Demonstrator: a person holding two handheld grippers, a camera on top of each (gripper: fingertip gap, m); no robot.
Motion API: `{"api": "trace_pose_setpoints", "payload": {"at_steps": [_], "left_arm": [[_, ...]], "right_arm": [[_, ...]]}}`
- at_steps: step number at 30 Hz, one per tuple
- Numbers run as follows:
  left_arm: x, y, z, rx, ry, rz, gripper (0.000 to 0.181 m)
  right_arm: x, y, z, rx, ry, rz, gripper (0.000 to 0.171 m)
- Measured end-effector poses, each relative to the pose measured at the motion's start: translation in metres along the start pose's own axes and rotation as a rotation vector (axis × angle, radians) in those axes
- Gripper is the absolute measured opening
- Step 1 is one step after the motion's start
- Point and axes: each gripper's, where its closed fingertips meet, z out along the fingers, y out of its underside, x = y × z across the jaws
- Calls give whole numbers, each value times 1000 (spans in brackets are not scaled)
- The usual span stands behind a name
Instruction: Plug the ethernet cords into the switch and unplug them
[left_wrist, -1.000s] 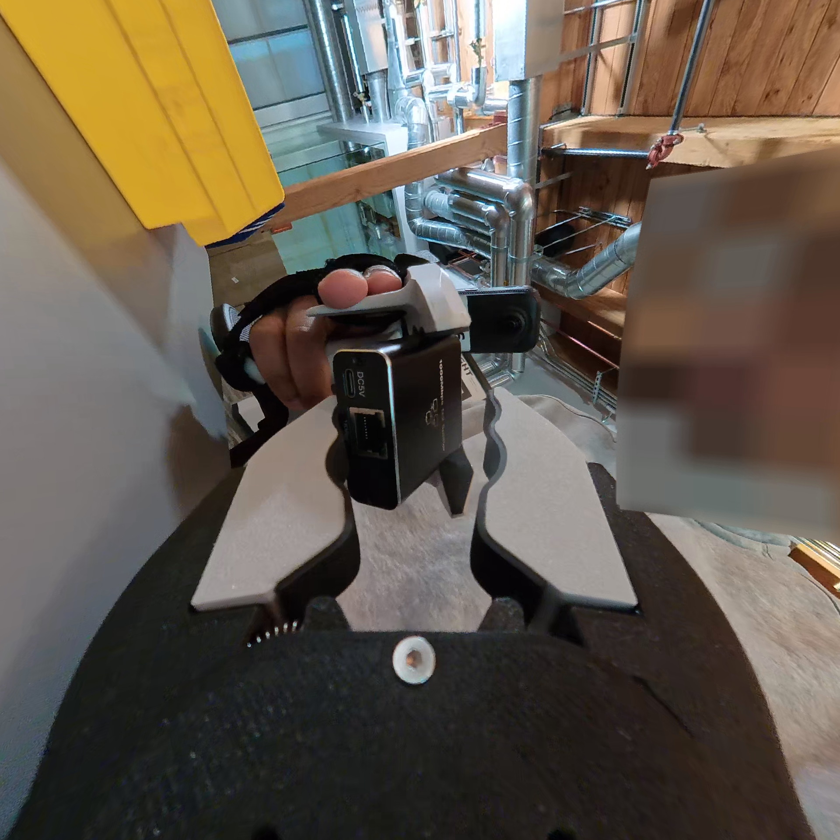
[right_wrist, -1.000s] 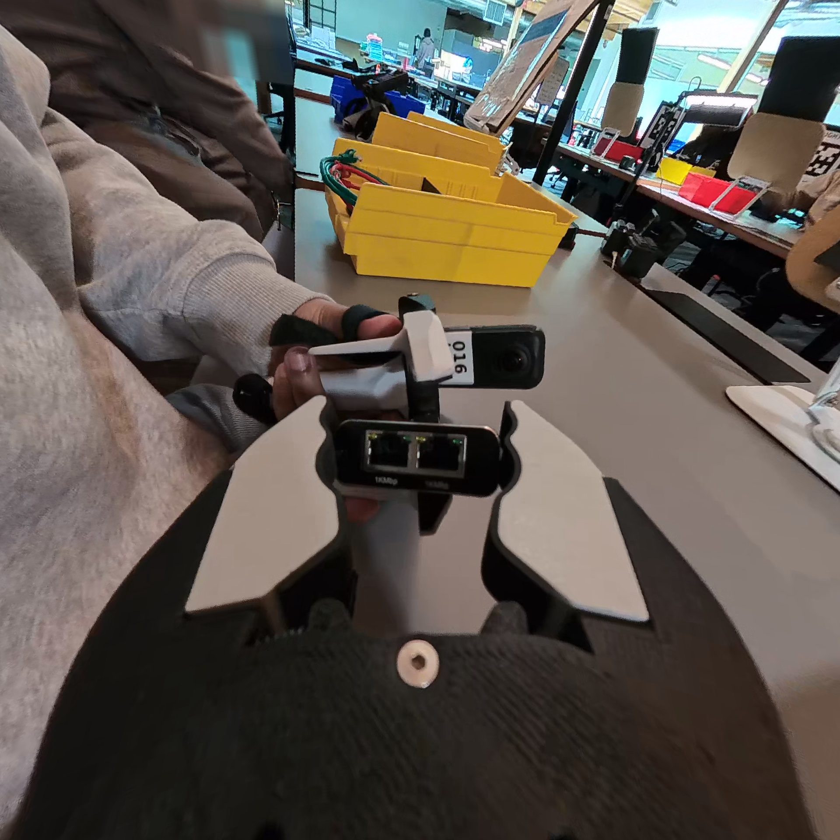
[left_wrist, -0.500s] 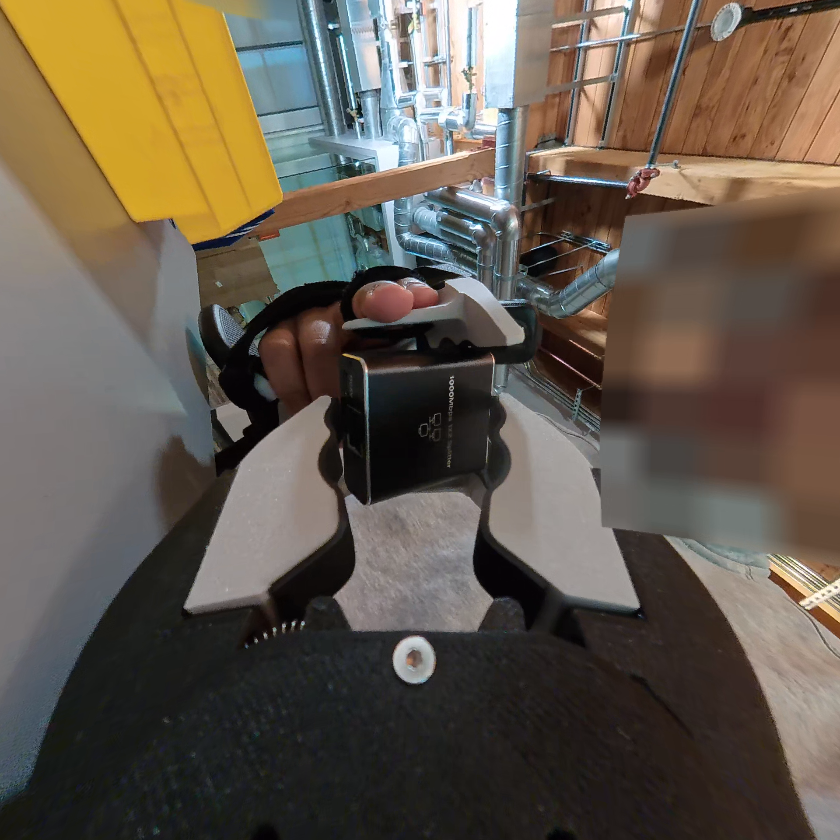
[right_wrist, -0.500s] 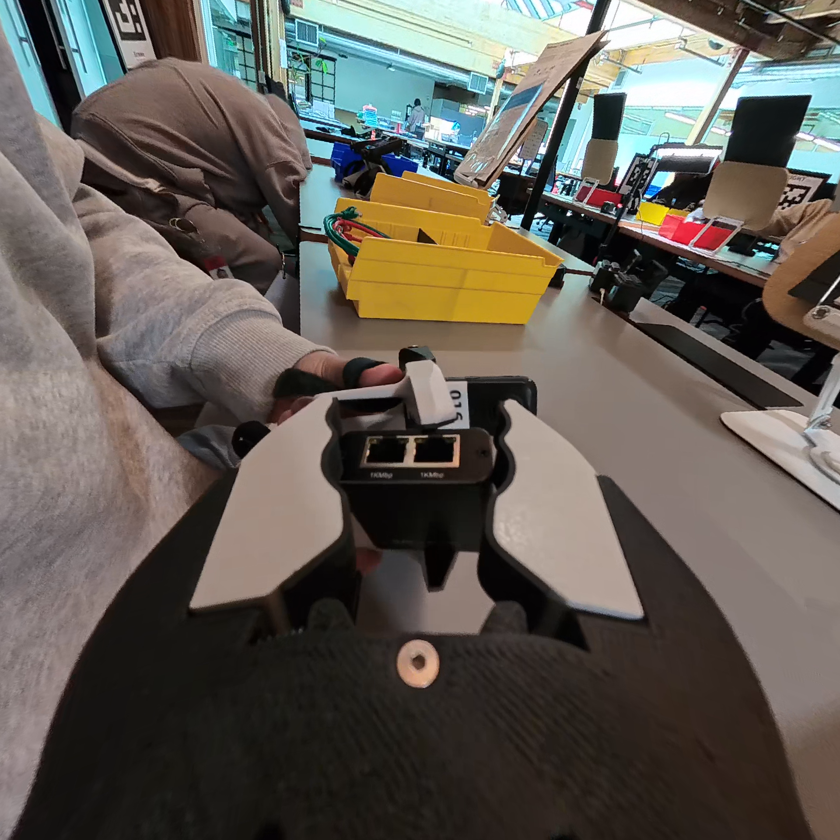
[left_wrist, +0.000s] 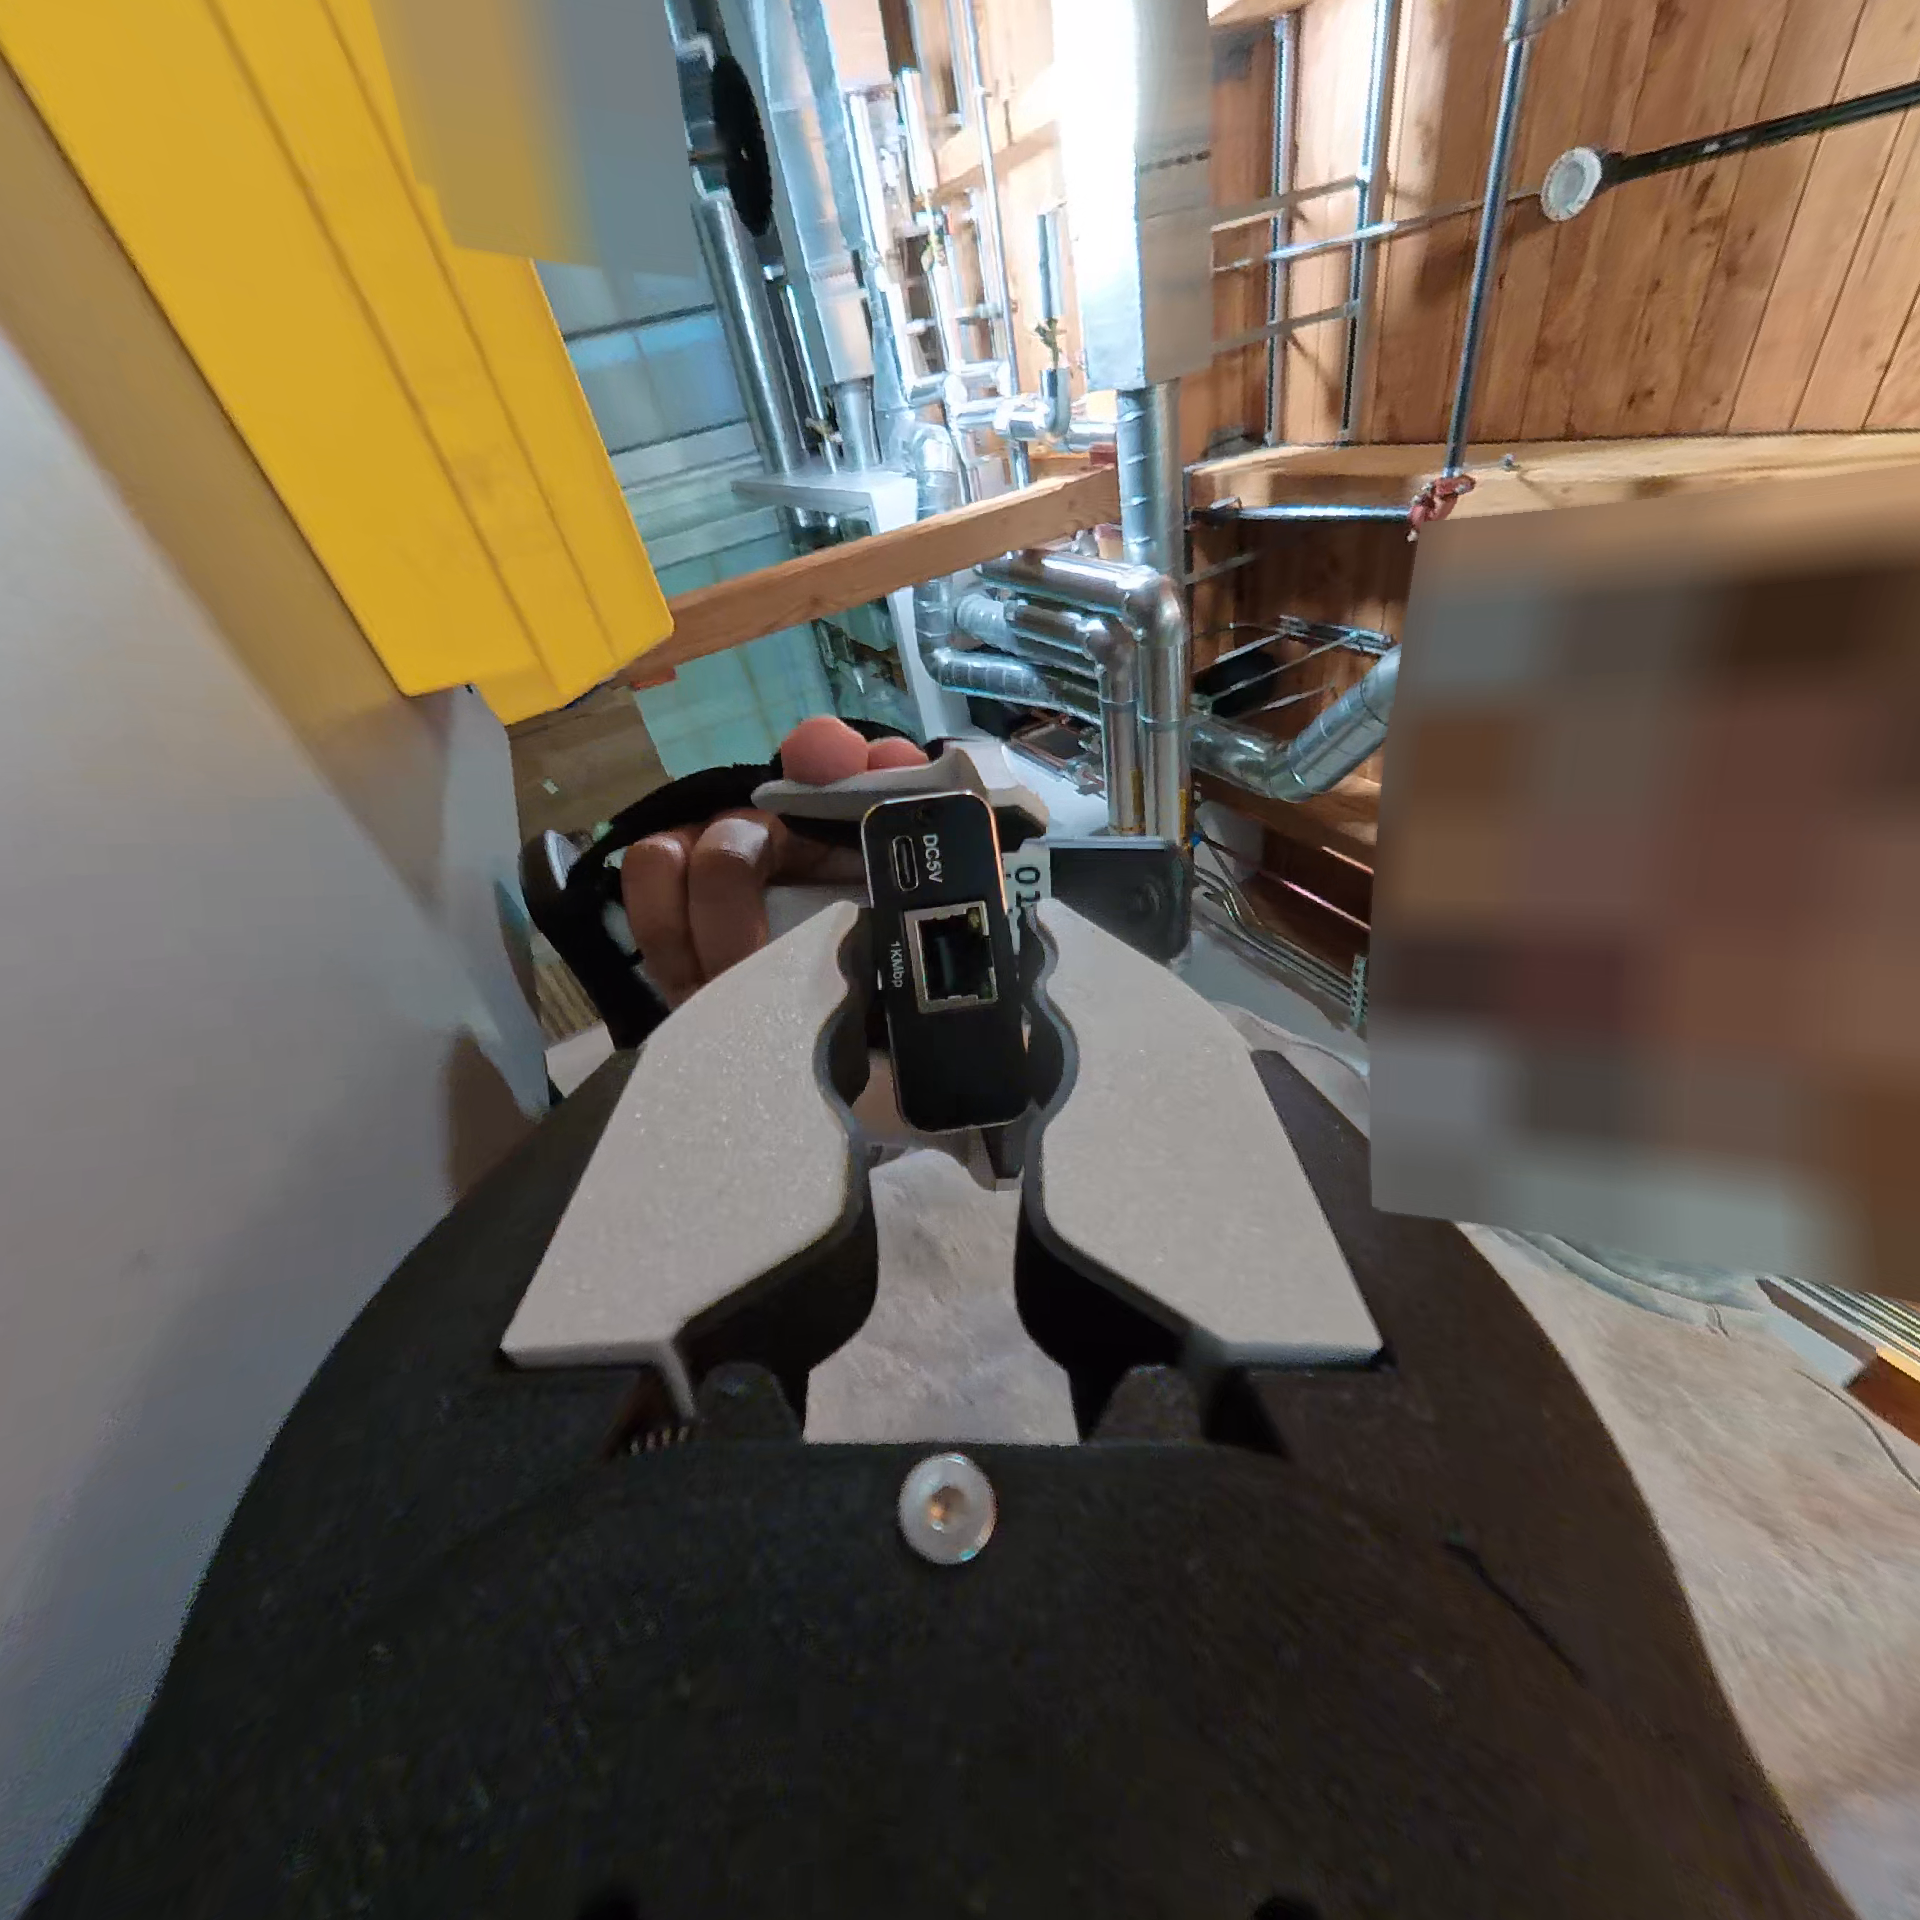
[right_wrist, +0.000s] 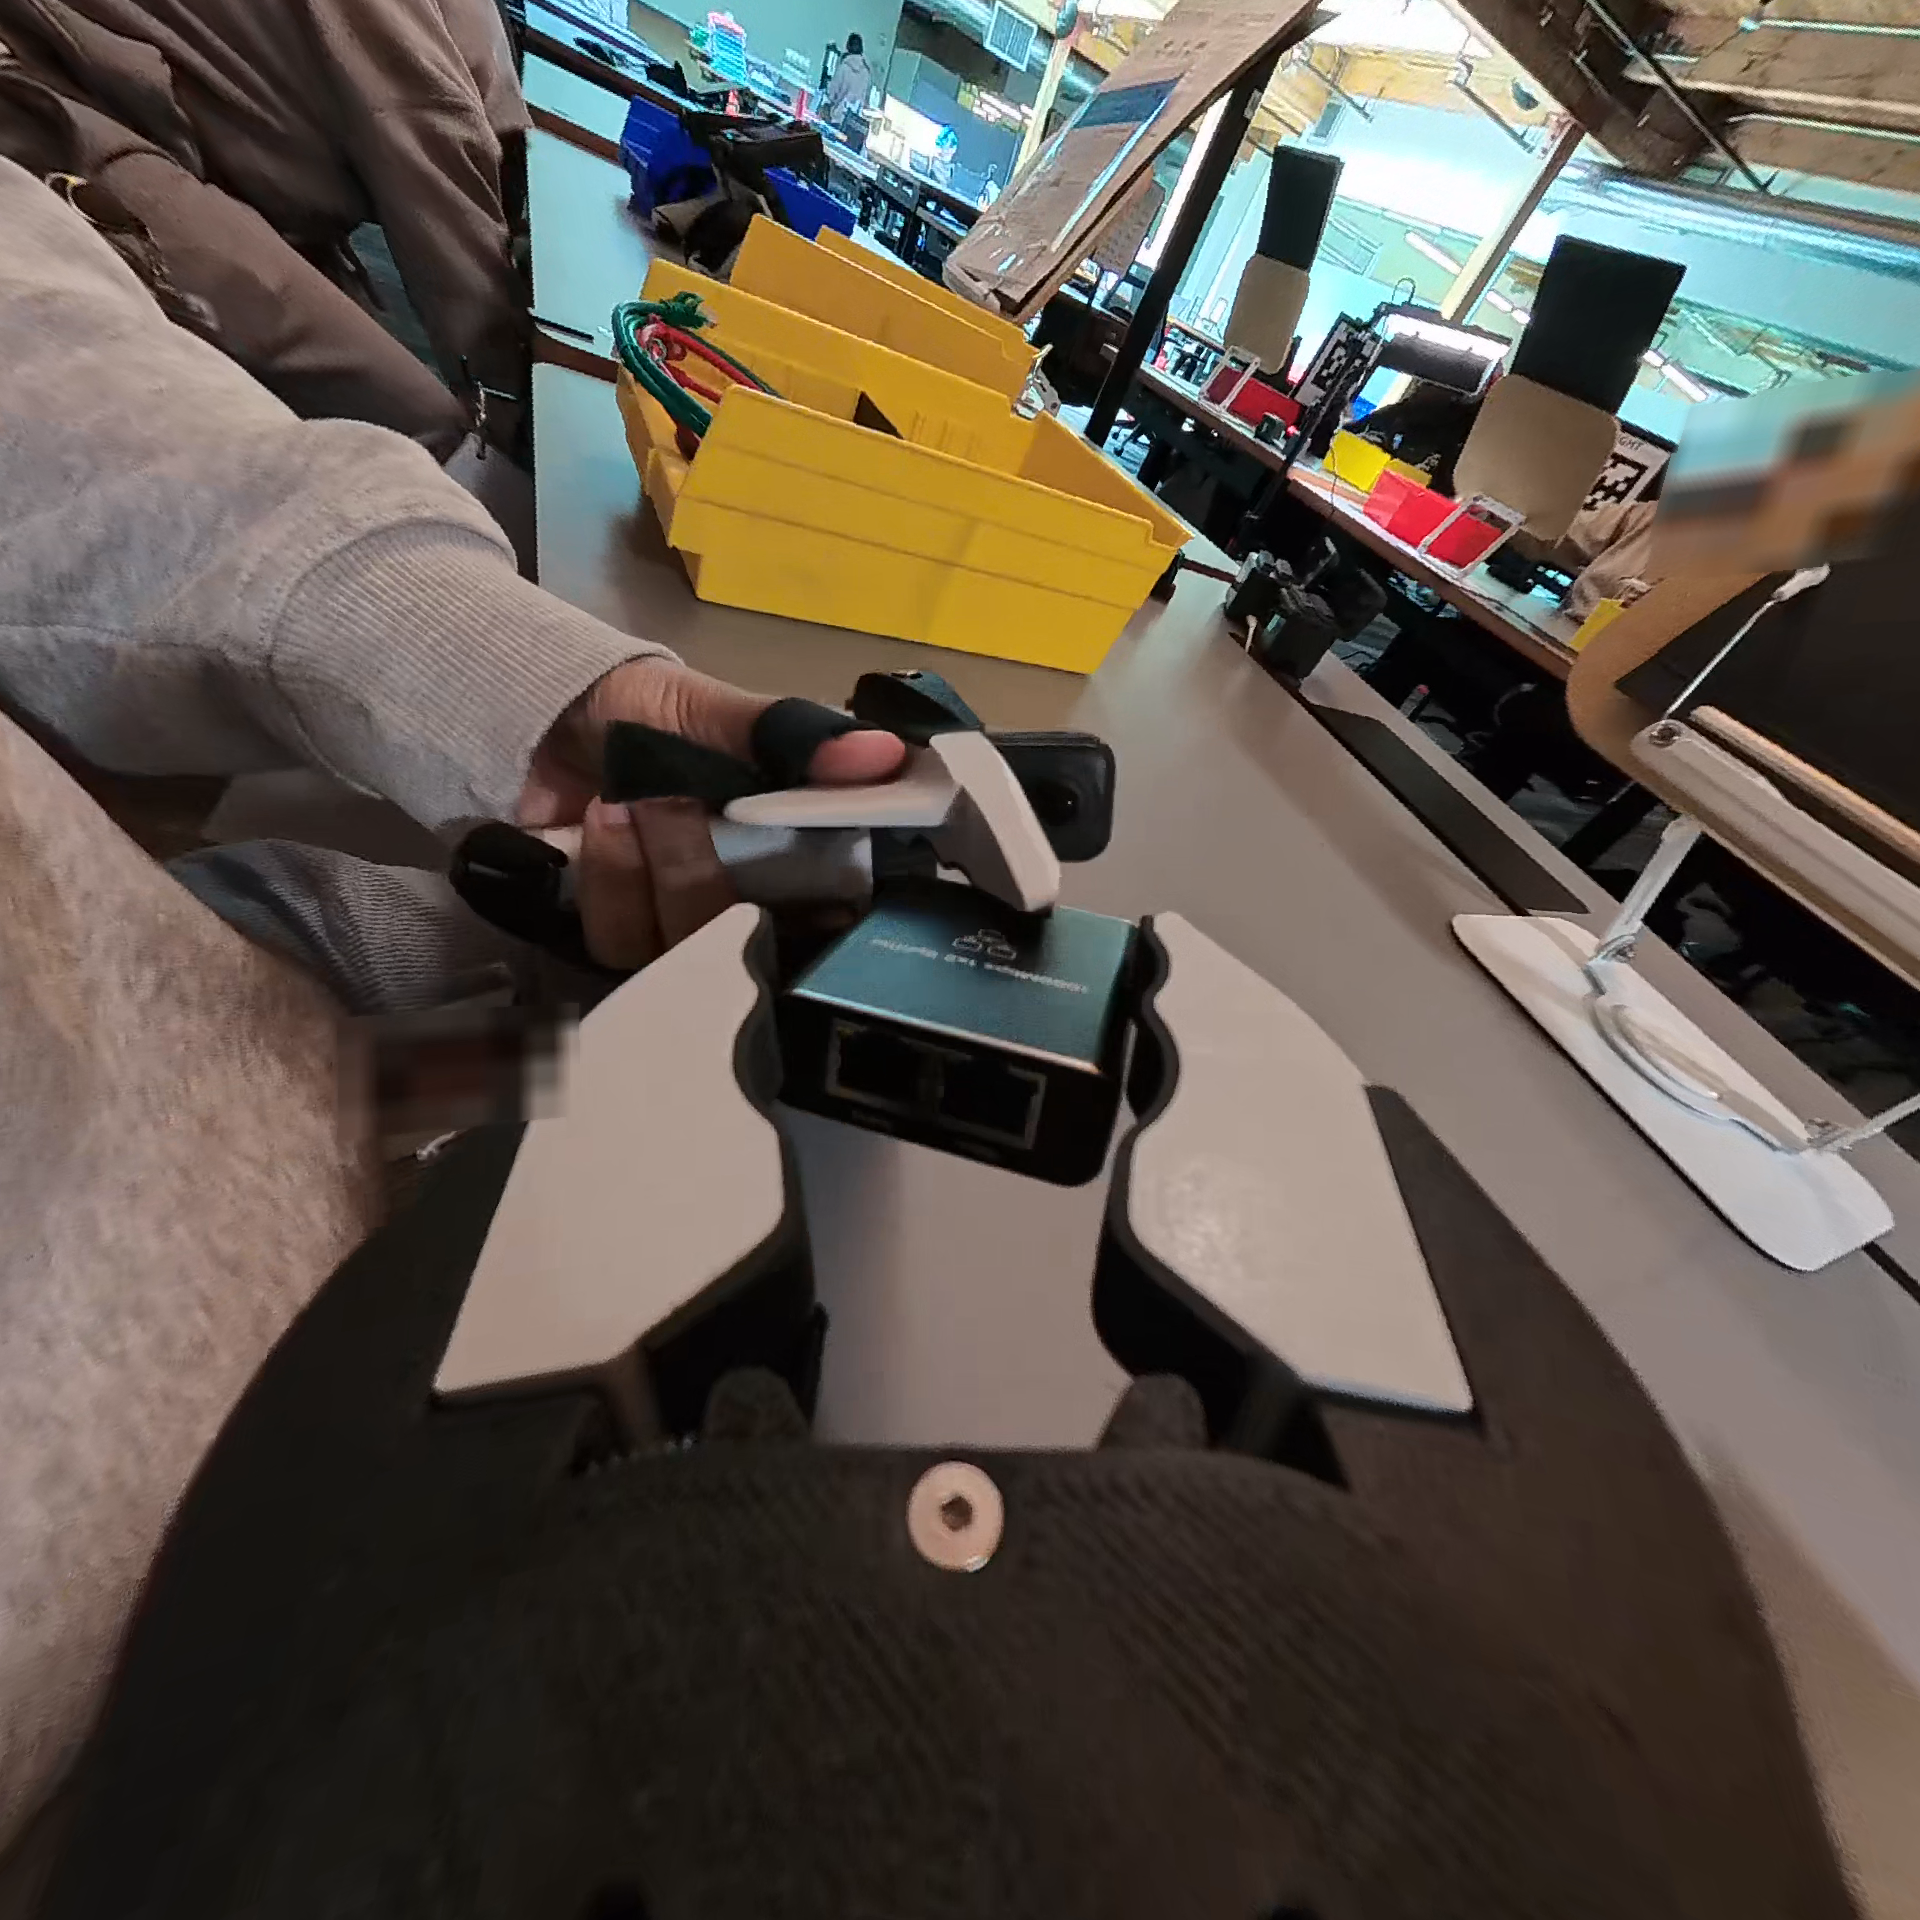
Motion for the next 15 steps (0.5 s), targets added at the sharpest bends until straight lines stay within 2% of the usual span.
{"api": "trace_pose_setpoints", "payload": {"at_steps": [3,8,15], "left_arm": [[2,14,8,-71,31,-16,27],[0,14,11,-63,23,-8,24],[2,-5,4,59,32,5,24]], "right_arm": [[-3,-2,1,18,-17,16,65],[-2,-3,0,26,-13,16,65],[13,5,2,-24,77,59,65]]}}
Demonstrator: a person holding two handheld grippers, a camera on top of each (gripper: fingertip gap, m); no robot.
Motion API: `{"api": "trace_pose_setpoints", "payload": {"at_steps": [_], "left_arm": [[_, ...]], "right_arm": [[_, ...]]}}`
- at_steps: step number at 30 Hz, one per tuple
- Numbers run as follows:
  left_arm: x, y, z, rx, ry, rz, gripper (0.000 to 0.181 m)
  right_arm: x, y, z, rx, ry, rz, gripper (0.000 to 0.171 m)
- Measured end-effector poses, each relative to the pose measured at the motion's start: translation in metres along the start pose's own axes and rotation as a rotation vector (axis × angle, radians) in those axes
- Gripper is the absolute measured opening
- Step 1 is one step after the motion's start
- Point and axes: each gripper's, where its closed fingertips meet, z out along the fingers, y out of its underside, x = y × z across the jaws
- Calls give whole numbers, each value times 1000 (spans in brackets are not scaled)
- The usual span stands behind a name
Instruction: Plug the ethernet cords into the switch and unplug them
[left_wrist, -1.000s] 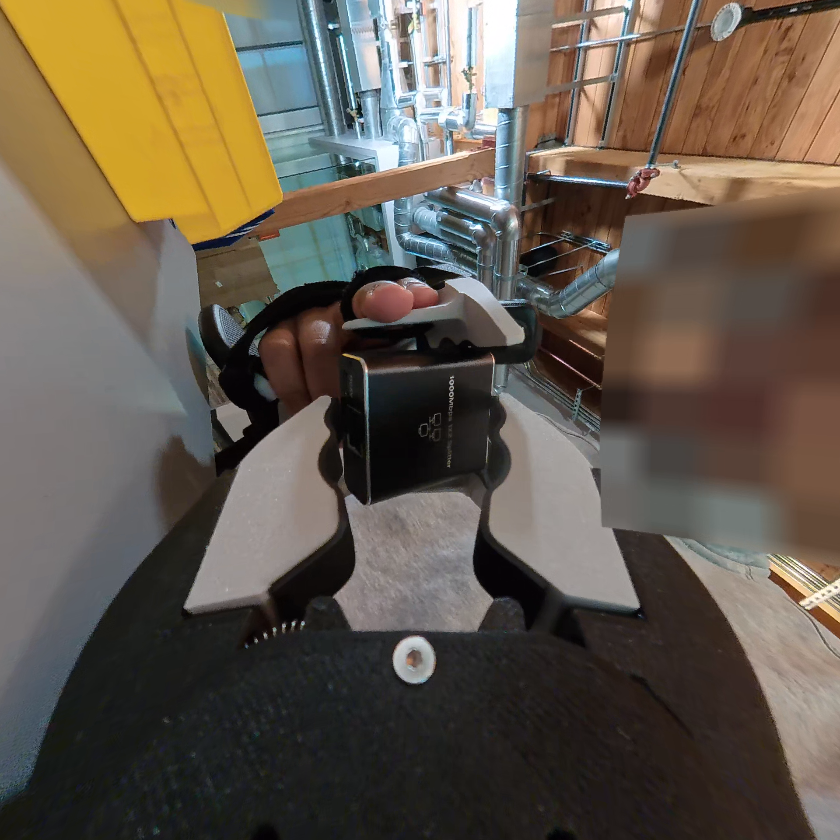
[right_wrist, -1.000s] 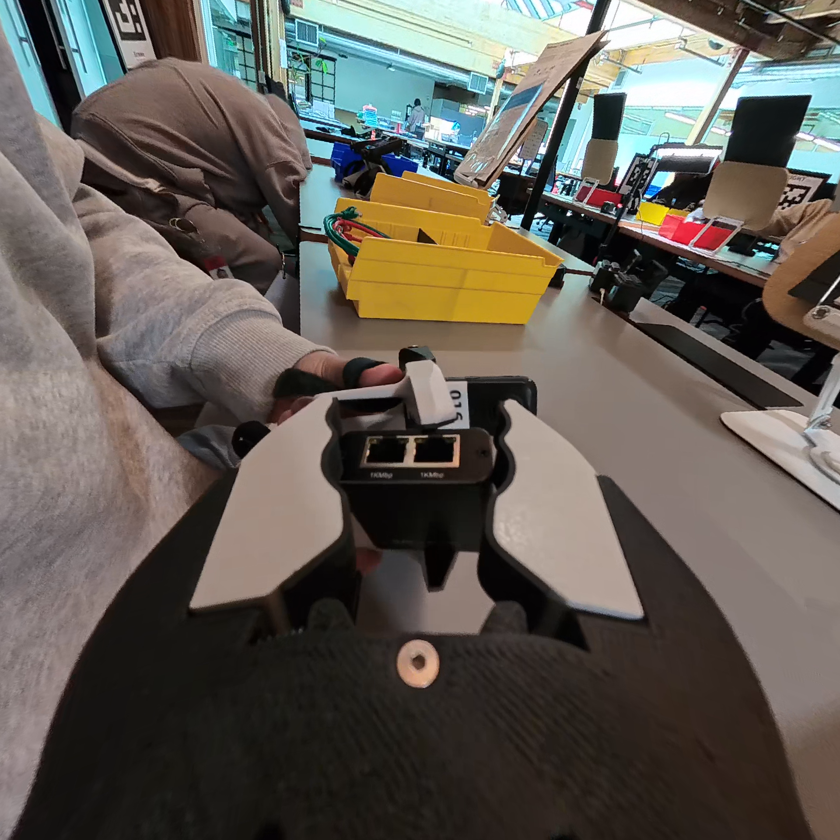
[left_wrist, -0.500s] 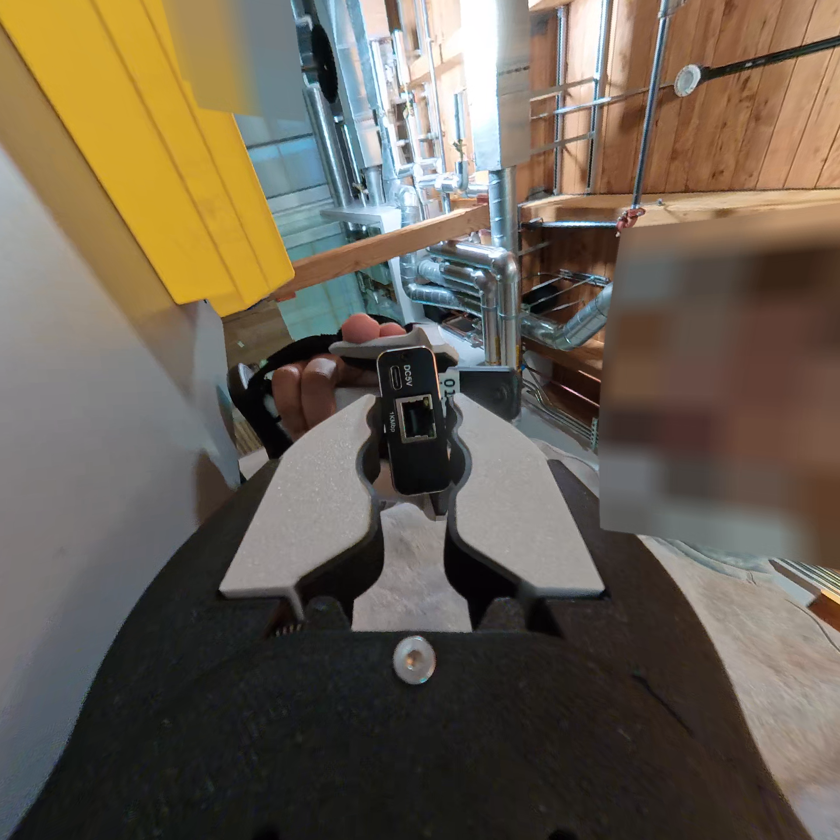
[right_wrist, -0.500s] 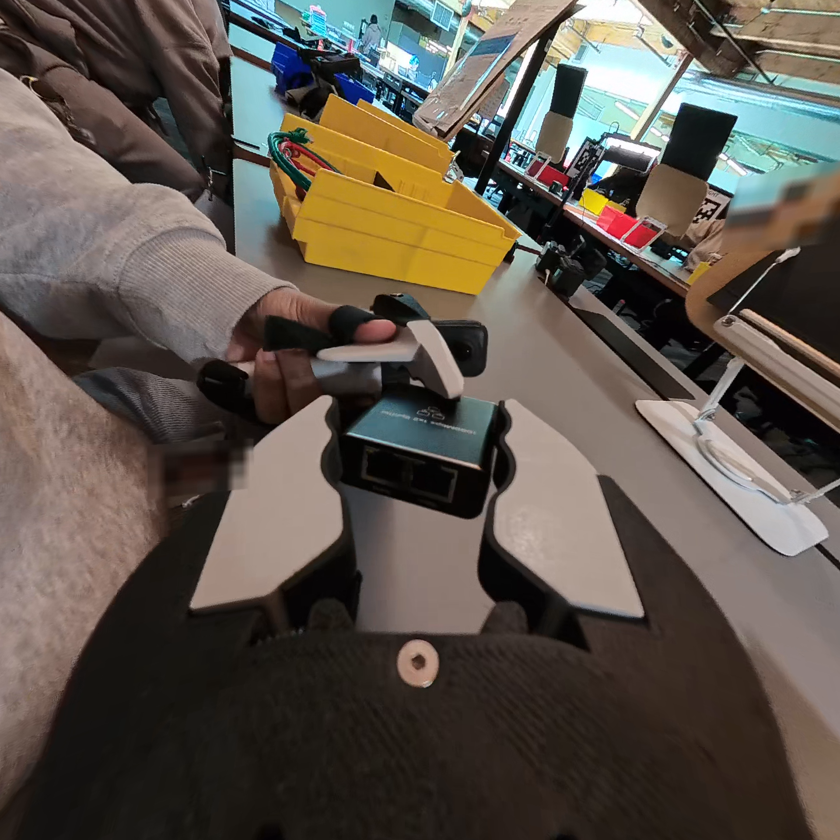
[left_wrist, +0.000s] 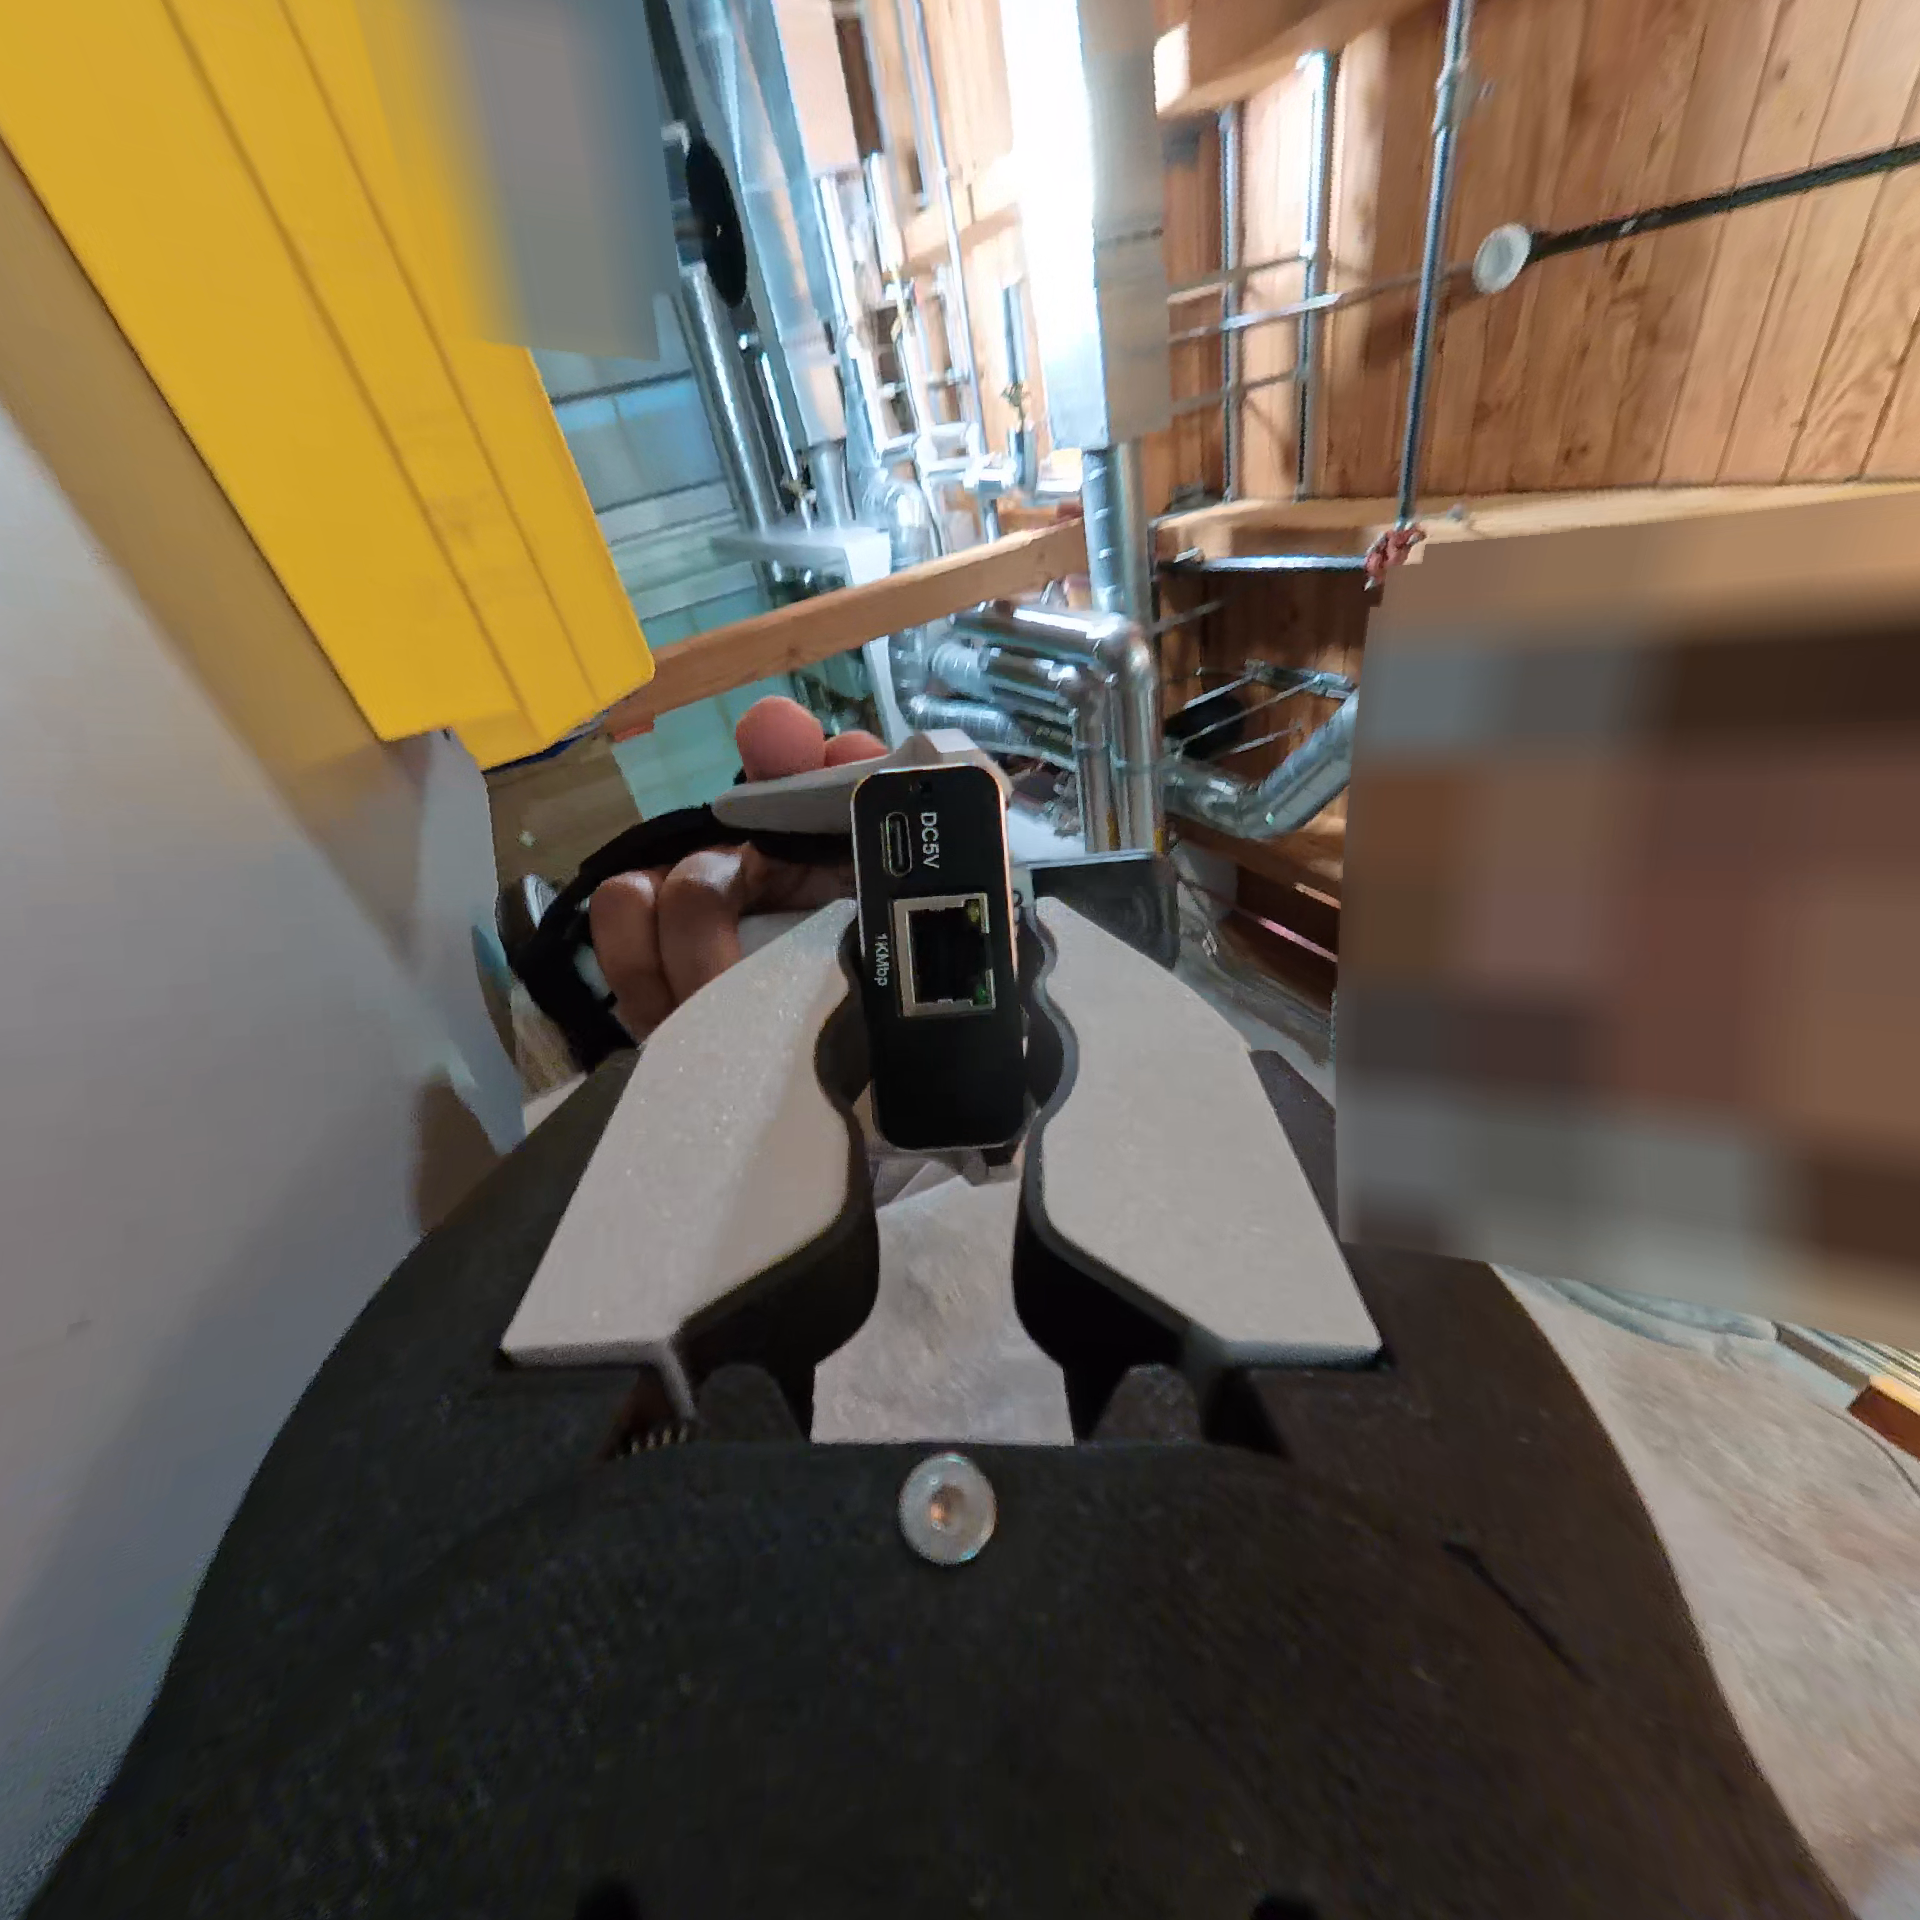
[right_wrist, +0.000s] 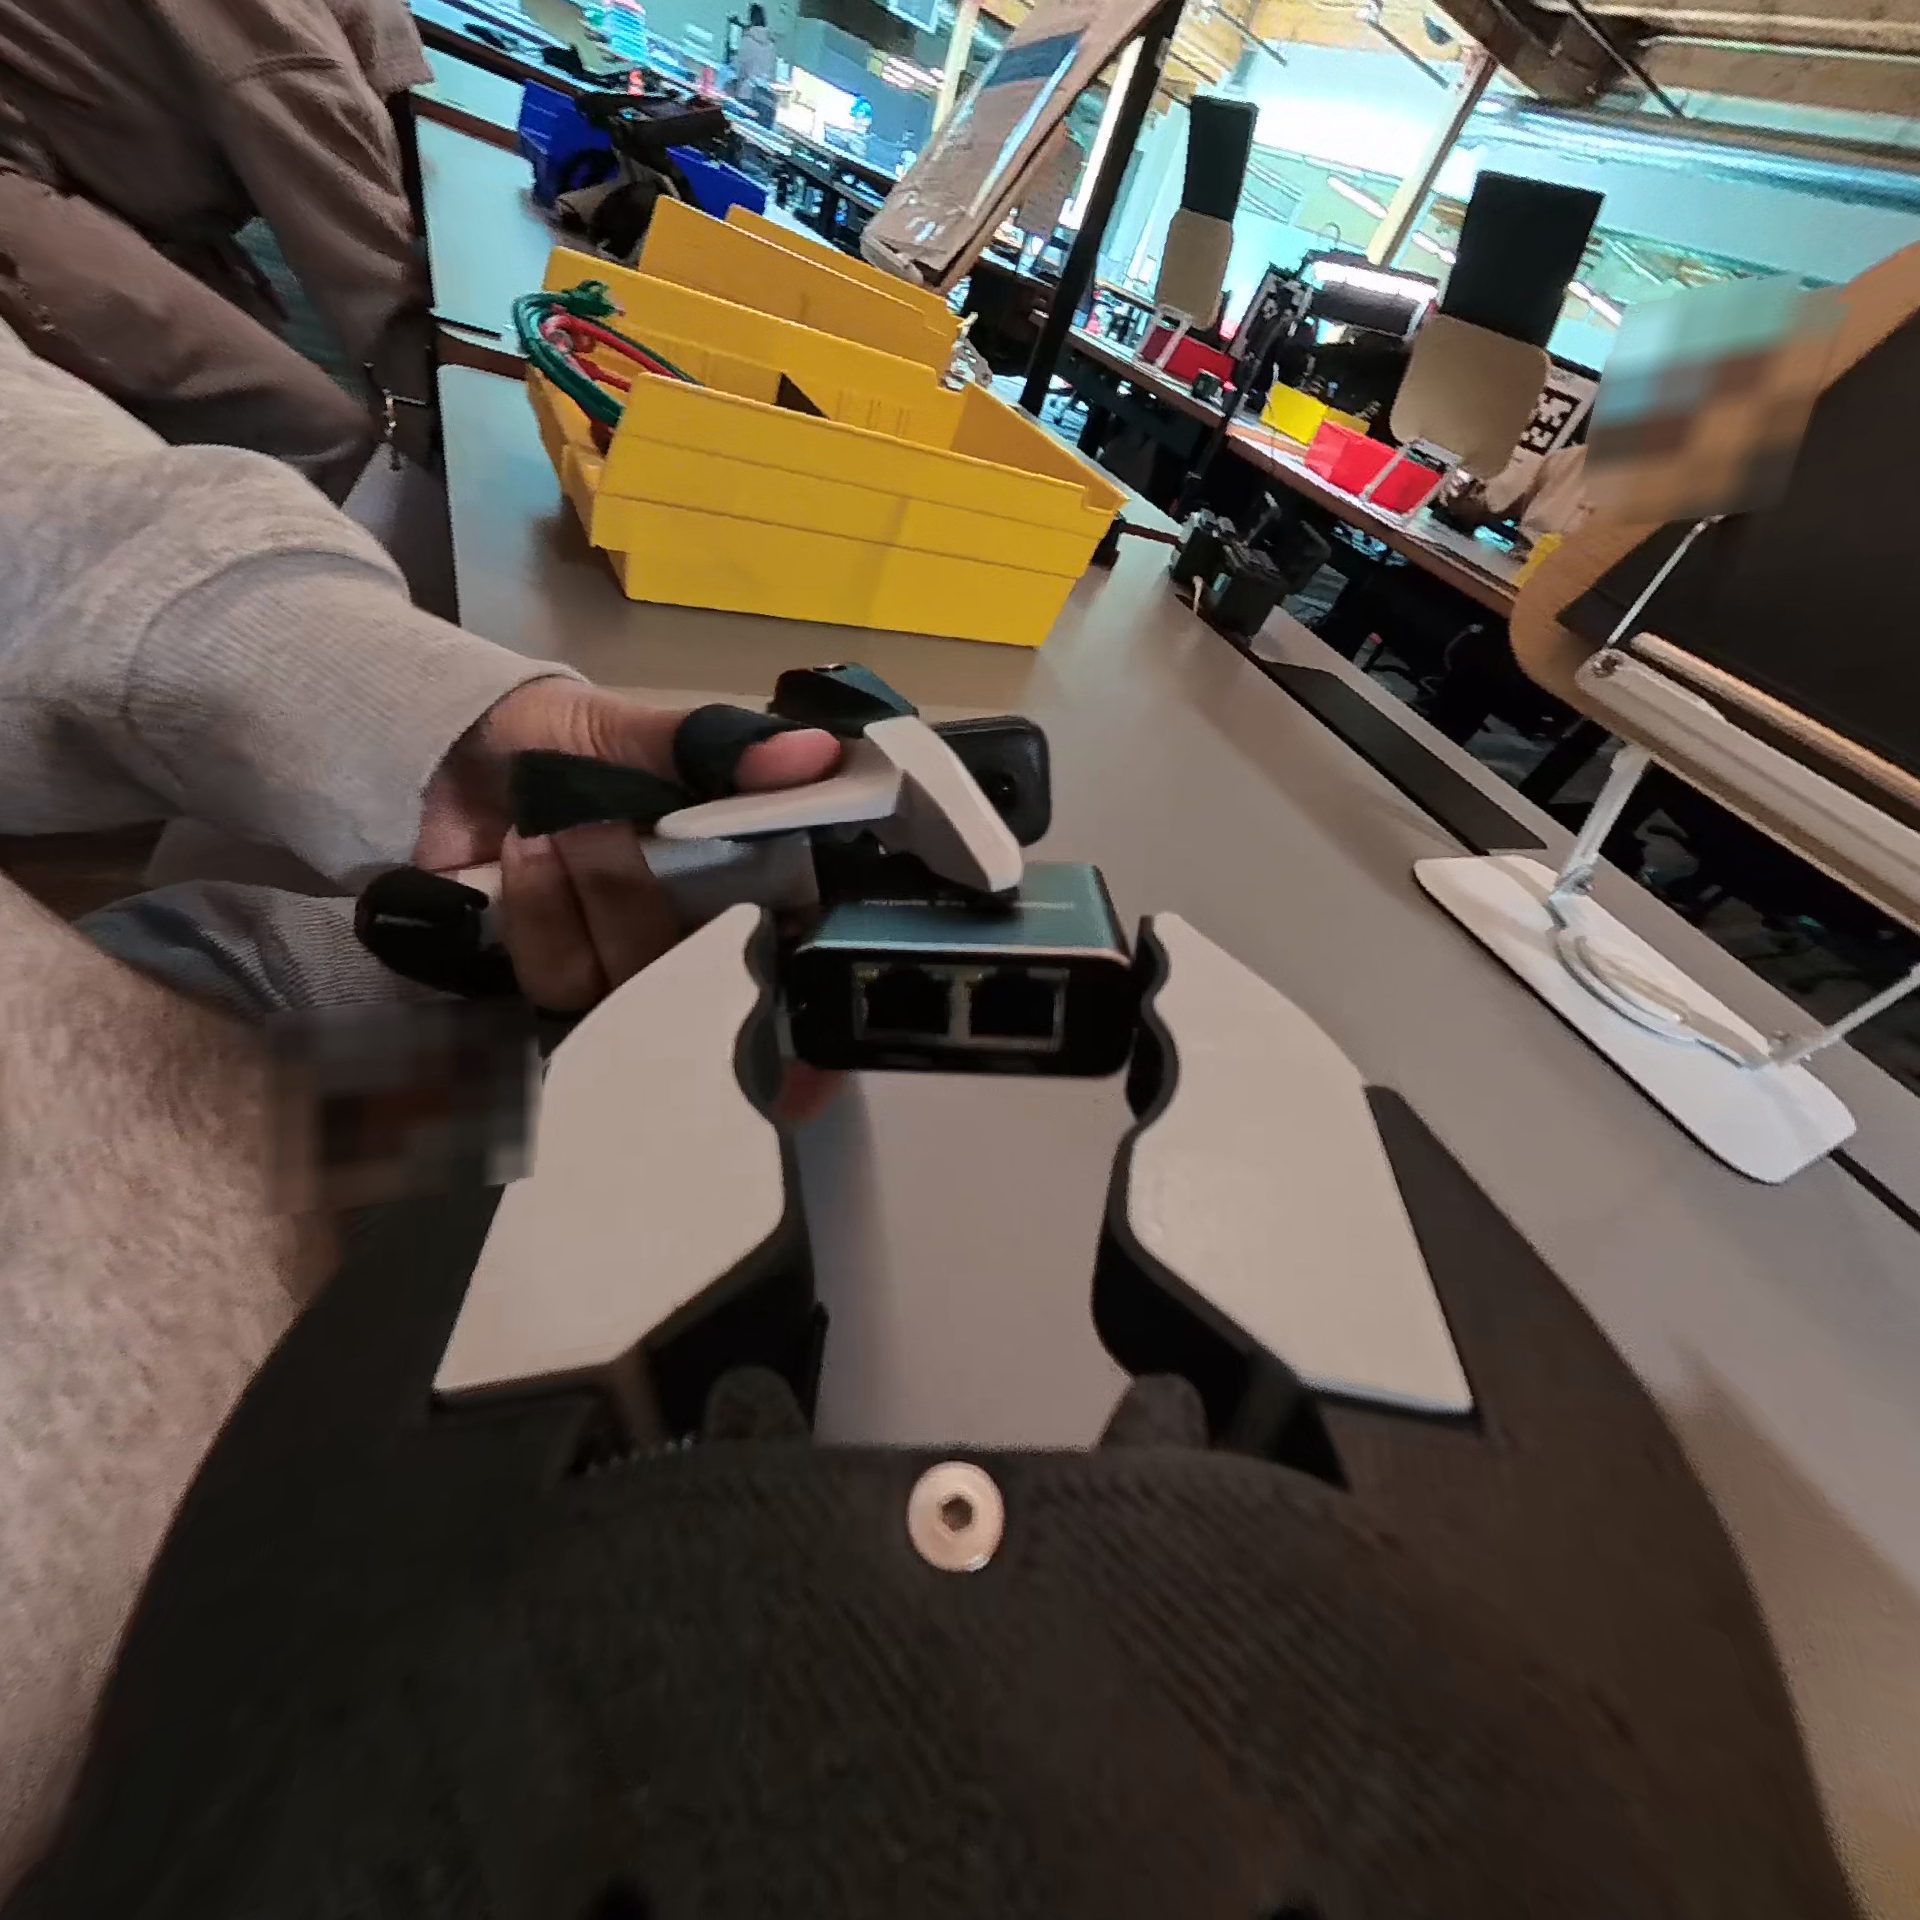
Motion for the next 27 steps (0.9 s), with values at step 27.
{"api": "trace_pose_setpoints", "payload": {"at_steps": [27], "left_arm": [[31,-31,-19,67,0,210,23]], "right_arm": [[17,0,-7,72,8,211,64]]}}
